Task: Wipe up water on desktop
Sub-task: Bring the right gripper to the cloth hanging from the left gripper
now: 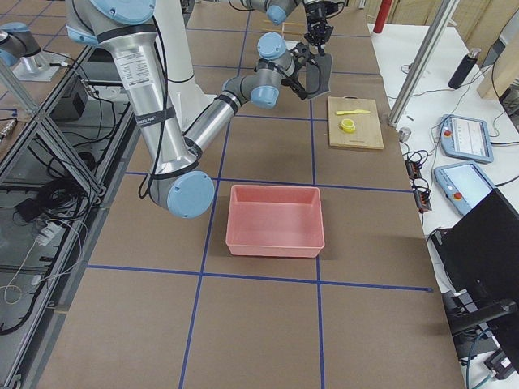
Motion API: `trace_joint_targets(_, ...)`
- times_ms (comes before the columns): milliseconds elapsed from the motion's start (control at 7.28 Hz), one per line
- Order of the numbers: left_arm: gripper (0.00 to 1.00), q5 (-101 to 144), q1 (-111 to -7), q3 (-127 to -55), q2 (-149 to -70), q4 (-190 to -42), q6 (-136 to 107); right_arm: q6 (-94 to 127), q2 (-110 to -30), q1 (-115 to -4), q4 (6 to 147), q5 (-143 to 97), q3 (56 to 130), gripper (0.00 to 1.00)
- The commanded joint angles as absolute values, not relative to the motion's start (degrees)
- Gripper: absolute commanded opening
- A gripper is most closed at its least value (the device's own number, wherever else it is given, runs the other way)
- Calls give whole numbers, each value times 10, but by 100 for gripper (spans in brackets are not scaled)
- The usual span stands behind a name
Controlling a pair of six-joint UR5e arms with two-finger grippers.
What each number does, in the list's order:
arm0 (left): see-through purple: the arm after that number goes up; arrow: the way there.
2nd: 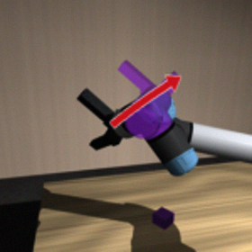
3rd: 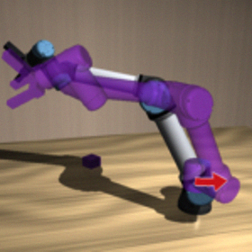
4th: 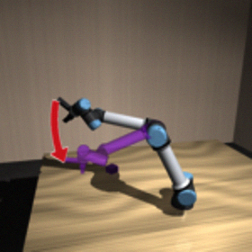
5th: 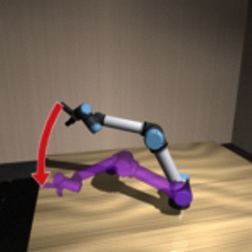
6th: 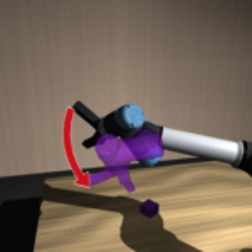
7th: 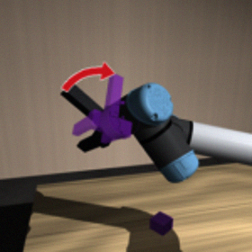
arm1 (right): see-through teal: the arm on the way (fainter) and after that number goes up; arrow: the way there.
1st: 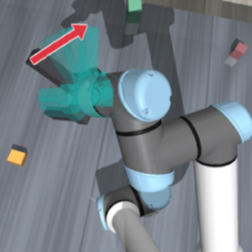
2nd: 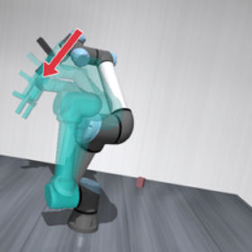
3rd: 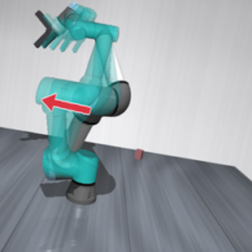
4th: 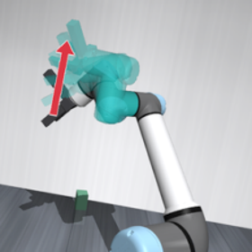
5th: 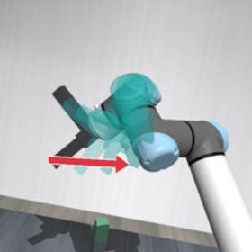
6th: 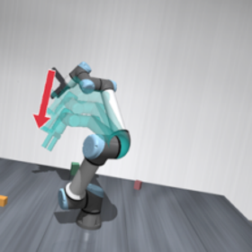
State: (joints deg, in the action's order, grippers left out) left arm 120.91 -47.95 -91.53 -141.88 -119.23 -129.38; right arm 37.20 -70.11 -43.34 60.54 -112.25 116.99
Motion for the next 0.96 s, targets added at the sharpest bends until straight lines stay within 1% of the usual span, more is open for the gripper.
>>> trace_joint_targets(0,0,1202,-463,-918,-1432,-1194,-1312,368,-697,-381,595,-1061,1169,99)
trace_joint_targets(687,0,1156,-408,-918,-1441,-1195,-1329,367,-688,-380,592,-1043,1165,97)
trace_joint_targets(824,0,1156,-406,-919,-1441,-1196,-1329,368,-688,-380,591,-1038,1165,93)
